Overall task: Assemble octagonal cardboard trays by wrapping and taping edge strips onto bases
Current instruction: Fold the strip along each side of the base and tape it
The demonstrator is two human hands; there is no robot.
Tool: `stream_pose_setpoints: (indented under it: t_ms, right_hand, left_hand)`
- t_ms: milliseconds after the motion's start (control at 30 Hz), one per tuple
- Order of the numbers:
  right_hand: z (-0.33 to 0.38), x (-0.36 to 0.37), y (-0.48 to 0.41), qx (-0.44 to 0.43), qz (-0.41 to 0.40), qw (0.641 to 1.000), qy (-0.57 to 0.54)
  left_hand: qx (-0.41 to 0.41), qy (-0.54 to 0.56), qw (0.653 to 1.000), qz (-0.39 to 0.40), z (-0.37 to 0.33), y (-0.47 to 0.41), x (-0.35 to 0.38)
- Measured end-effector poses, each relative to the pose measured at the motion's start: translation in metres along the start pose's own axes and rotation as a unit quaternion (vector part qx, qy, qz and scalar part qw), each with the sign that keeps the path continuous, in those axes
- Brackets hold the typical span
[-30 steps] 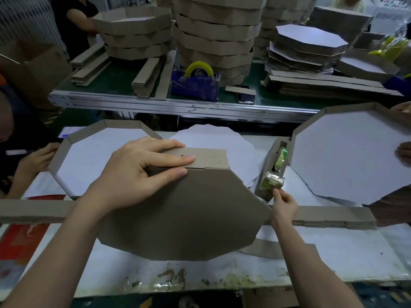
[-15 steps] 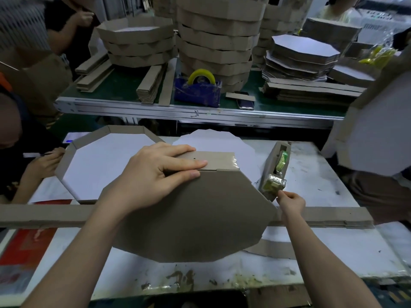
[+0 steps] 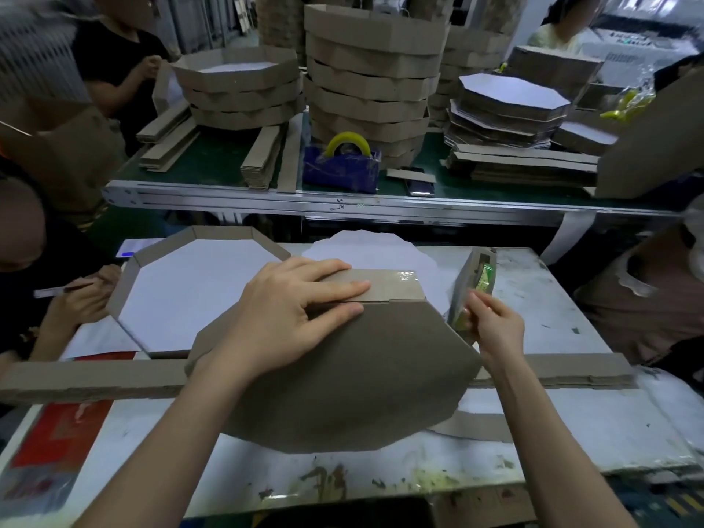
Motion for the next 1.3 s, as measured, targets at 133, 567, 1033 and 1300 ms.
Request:
stream_pose_setpoints:
  t_ms: [133,567,1033,1300]
  right_hand:
    - [0.083,0.038,0.053,-0.110,0.089,0.990,0.003]
    - [0.094,0.097,0.195,-0.009,0.301,0.945,-0.127]
    - [0.055,0.080,0.210,0.088,0.298,0.936,-0.166]
    - [0.044,0.075,0.213,0.086,0.324,0.926,-0.176]
  left_hand:
    - [0.000,-0.033,0.999,0.010,0.001,0.000,0.002]
    - [0.008,-0.013,0.999,0.036,0.004,0.008,0.006]
    - [0.072,-0.053,0.994,0.055,-0.016,0.021,-0.001]
    - [0.052,-0.091,0.991,0.079,-0.017,0.021,0.001]
Point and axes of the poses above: each hand's wrist, its own y-axis away from the middle knuckle, its own x-axis out of the palm, z = x × y, the point moved 9 cm from there along -y, towards the middle knuckle, and after that the axes turned 1 degree about -y, right-handed, at the moved point
